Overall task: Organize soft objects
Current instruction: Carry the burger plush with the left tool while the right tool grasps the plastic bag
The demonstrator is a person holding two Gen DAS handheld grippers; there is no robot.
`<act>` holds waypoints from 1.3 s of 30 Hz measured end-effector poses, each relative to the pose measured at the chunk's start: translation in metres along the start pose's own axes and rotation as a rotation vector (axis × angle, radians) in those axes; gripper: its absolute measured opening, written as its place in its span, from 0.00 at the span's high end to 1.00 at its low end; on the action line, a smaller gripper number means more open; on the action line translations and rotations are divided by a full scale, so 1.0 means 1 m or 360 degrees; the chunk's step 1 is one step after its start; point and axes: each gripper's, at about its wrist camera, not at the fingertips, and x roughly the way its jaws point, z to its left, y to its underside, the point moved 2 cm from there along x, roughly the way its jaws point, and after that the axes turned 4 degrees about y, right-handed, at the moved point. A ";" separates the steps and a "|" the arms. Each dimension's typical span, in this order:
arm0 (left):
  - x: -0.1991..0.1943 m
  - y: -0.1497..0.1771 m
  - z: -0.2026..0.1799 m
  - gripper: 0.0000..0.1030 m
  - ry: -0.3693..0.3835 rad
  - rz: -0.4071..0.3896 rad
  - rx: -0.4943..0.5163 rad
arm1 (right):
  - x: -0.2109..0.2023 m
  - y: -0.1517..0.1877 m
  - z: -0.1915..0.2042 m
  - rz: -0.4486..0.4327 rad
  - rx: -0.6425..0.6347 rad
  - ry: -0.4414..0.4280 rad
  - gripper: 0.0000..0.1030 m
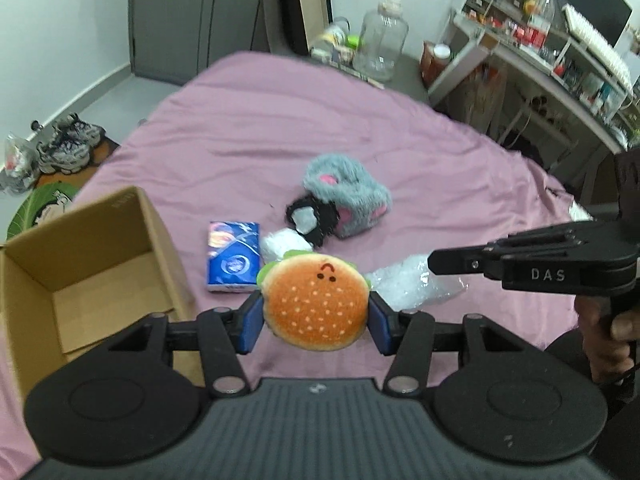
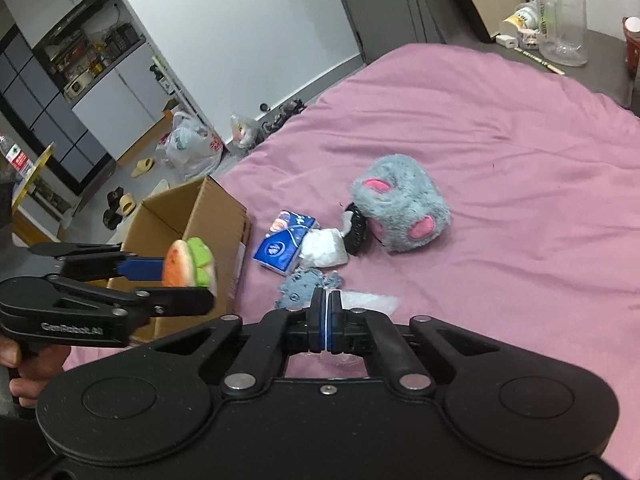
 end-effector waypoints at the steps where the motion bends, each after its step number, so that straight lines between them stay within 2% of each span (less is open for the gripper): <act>1: -0.006 0.001 0.003 0.49 -0.0006 -0.0021 -0.0004 | -0.001 0.000 0.004 -0.0013 0.0009 0.0009 1.00; 9: -0.042 0.012 0.038 0.49 -0.0064 -0.0162 -0.0052 | -0.011 -0.005 0.044 -0.0115 -0.0039 0.0043 1.00; 21: -0.073 0.038 0.097 0.49 -0.0156 -0.0237 -0.0158 | 0.005 -0.022 0.113 -0.0179 -0.0120 0.0010 1.00; 33: -0.074 0.047 0.141 0.49 -0.0180 -0.0305 -0.0285 | 0.027 -0.037 0.170 -0.0172 -0.0247 -0.0018 1.00; 39: -0.067 0.051 0.149 0.48 -0.0201 -0.0311 -0.0289 | 0.039 -0.047 0.187 -0.0156 -0.0275 -0.0045 1.00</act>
